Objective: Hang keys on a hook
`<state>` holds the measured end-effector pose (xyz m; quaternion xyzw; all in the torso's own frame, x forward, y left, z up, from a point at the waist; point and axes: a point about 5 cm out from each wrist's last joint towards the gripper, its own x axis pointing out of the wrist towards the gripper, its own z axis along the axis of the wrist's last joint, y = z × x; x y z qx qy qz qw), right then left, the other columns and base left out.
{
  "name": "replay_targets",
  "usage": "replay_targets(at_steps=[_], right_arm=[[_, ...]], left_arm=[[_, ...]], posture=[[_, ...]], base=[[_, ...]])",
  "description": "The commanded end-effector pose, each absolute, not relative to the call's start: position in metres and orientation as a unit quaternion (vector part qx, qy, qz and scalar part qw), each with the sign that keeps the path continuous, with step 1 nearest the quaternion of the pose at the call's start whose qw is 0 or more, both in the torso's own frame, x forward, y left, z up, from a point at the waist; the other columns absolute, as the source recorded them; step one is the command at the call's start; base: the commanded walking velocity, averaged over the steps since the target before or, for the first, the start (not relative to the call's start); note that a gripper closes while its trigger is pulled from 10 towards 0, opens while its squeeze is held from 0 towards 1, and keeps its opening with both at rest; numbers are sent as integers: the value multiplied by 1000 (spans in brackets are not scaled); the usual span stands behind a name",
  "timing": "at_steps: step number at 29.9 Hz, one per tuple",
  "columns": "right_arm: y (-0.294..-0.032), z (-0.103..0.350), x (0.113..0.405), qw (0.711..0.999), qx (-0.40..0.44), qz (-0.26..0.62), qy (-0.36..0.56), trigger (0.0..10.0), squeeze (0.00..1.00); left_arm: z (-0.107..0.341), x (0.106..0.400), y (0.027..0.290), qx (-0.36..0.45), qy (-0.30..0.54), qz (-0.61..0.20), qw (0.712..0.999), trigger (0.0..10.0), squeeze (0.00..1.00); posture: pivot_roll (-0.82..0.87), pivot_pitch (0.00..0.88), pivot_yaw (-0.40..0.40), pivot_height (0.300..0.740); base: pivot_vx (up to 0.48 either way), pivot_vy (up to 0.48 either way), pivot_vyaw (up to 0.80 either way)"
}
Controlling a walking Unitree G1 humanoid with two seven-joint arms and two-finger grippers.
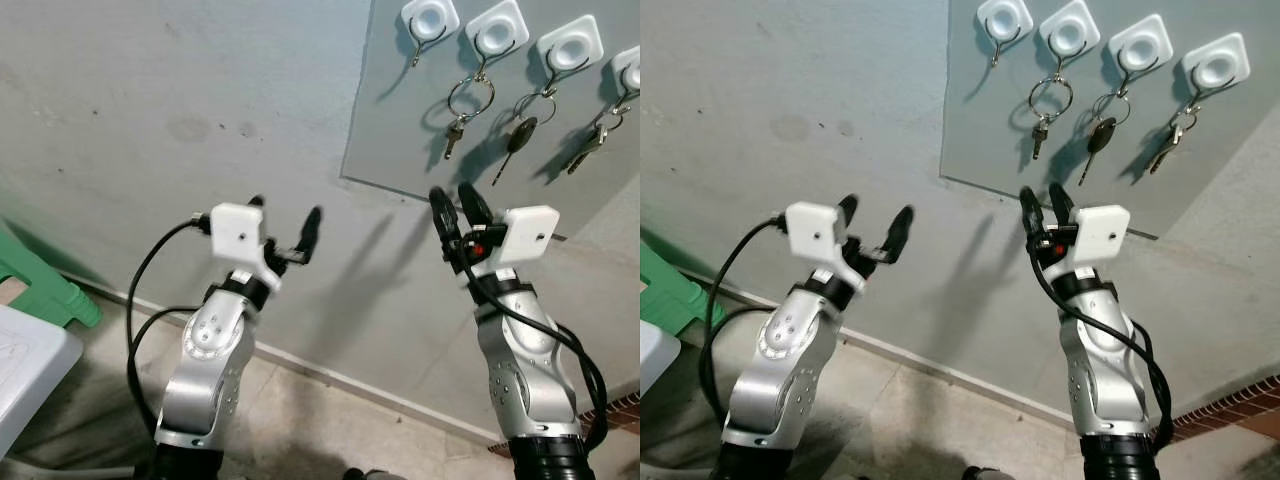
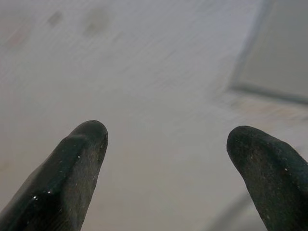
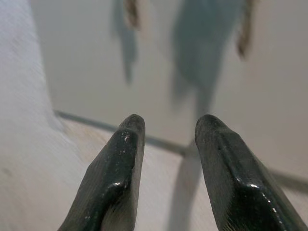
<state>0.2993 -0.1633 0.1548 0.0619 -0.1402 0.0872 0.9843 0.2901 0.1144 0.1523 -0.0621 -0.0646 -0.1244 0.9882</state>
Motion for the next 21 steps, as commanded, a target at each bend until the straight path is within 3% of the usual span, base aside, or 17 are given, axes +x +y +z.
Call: replay_targets(at_steps=[1,9,21], right_arm=[[-170,148,297,987,59,71,-130,10000,0],[-185,112,286,997,30,39,-67,10000,0],[-189,77,273,1000,22,20,-10,10000,0]], left_arm=[[142,289,120,-75,-49,-108,990,10000,0],[112,284,138,-124,-16,-70,990,10000,0],[86,279,155,-101,6,-44,994,10000,0]], posture=[[-10,121,-57,740],[-5,106,-54,740],[-6,76,-37,740]], base=[[0,0,0],[0,0,0],[0,0,0]])
